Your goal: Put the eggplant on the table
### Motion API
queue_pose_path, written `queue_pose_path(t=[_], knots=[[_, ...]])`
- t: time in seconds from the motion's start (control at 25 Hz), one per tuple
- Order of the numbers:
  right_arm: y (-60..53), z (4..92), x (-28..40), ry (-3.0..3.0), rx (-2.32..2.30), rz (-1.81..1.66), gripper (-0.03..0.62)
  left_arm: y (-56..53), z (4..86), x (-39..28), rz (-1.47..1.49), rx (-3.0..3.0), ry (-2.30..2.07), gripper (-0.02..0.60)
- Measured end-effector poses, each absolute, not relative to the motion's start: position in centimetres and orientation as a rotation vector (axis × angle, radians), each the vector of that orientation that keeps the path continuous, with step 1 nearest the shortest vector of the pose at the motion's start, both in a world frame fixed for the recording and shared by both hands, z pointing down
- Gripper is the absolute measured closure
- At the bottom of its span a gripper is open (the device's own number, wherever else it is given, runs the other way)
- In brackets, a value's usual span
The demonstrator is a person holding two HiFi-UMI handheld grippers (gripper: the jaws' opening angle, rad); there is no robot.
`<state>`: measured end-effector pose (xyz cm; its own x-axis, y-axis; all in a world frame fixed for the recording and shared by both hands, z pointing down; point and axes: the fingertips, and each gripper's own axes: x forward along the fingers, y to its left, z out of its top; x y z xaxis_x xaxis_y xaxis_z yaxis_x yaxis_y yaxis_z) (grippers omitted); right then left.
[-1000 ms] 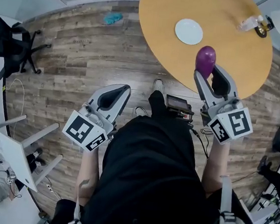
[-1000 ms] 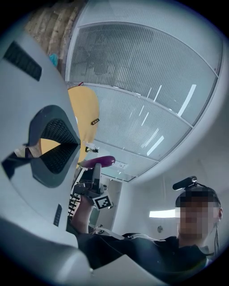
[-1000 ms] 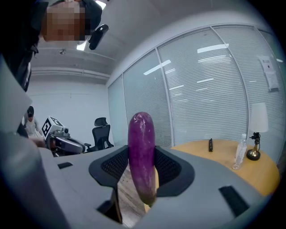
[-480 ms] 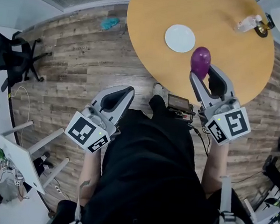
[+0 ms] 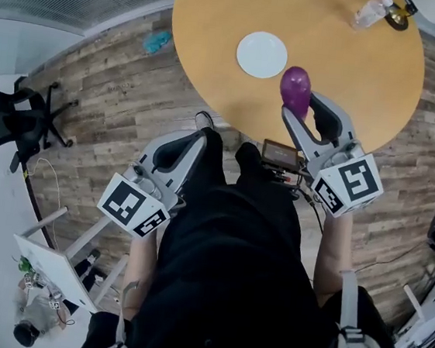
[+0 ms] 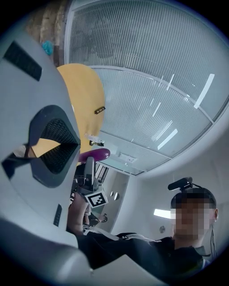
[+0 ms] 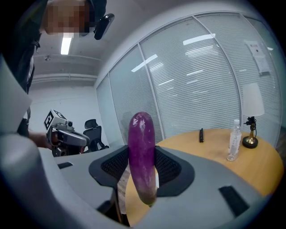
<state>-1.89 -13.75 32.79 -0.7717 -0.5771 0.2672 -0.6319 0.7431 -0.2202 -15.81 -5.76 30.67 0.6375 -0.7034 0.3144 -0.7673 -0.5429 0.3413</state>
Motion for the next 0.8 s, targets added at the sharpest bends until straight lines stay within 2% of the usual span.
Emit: queue_pose_path(t=[0.48, 0.8], knots=[[-19.9, 35.3, -2.9, -2.540, 1.203, 0.518, 0.403, -13.5, 31.2, -18.2, 0.223, 2.533, -0.912, 0.571], [-23.7, 41.3, -4.0, -2.354, 1.118, 0.592, 0.402, -17.5, 31.1, -19.9, 0.223, 2.559, -0.862, 0.571]])
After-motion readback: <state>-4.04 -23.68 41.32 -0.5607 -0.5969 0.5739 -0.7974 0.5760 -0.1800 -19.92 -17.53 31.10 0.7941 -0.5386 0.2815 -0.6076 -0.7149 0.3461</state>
